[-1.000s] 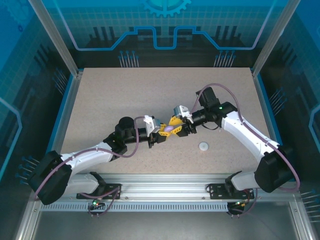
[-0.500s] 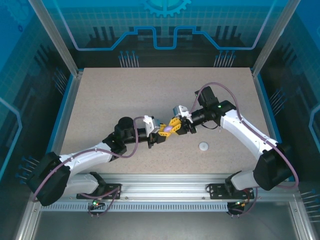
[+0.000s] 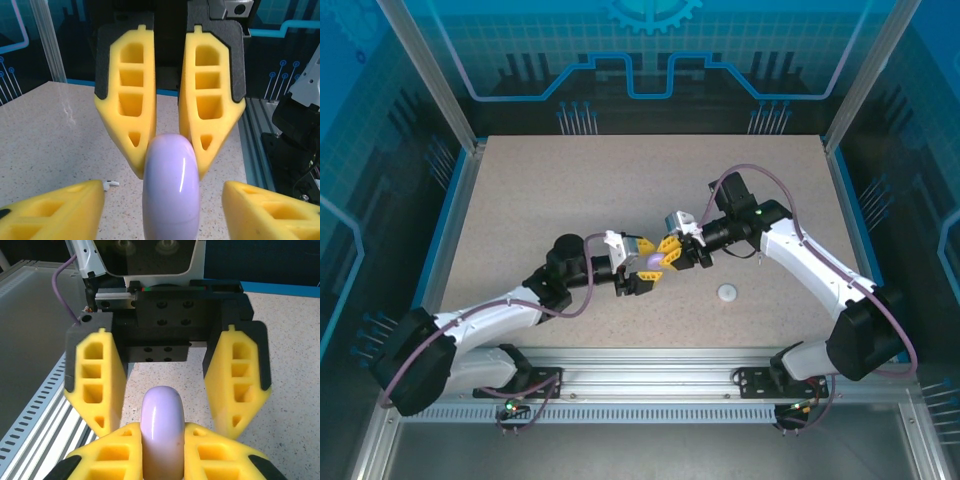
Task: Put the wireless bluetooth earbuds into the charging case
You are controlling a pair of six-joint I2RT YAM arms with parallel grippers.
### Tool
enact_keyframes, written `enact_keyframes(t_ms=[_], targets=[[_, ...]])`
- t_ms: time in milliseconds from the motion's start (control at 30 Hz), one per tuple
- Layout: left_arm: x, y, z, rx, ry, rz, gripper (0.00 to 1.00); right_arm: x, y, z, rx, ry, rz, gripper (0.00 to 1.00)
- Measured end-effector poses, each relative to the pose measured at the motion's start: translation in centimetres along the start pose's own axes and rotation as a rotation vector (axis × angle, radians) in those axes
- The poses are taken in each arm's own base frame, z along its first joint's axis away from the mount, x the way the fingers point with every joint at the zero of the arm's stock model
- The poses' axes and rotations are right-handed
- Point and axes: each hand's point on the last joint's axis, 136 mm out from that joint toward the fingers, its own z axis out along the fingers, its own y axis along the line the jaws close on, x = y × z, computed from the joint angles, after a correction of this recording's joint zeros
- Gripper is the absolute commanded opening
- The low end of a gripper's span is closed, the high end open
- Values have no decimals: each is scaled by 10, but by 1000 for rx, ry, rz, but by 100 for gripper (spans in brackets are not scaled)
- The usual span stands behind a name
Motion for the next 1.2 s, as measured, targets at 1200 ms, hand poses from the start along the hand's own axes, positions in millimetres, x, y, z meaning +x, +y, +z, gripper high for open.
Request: enact_keyframes(t_ms=[1200], targets=[[58,138,-161,-920,42,-494,78,69,-135,112,-28,233,666,22]])
